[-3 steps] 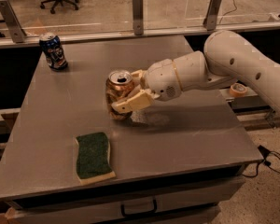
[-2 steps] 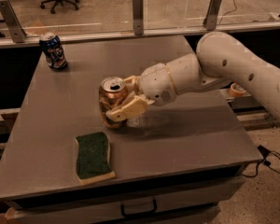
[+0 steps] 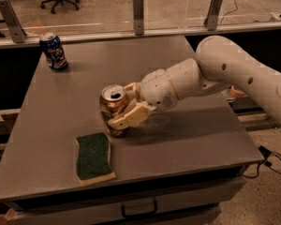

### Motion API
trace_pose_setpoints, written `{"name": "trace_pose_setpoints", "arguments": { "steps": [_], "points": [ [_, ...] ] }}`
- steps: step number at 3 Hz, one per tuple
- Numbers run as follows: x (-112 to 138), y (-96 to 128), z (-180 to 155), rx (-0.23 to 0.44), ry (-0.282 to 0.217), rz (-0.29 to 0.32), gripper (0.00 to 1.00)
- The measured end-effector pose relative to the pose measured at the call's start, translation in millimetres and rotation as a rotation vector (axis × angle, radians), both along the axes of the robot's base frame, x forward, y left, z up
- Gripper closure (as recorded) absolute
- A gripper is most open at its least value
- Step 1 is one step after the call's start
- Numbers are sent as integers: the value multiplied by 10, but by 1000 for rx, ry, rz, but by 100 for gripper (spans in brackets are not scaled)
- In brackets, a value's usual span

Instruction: Move orange can near sponge

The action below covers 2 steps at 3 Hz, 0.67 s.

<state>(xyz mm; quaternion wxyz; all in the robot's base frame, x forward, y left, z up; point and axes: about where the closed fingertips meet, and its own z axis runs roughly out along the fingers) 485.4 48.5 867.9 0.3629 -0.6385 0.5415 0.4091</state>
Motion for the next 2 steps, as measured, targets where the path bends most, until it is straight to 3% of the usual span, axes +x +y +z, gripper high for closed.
{"name": "trace_pose_setpoints", "arguments": {
  "steps": [1, 2],
  "points": [
    [-20, -13, -48, -5, 11, 4, 12],
    [-9, -30, -62, -14, 10, 4, 0]
  ]
}}
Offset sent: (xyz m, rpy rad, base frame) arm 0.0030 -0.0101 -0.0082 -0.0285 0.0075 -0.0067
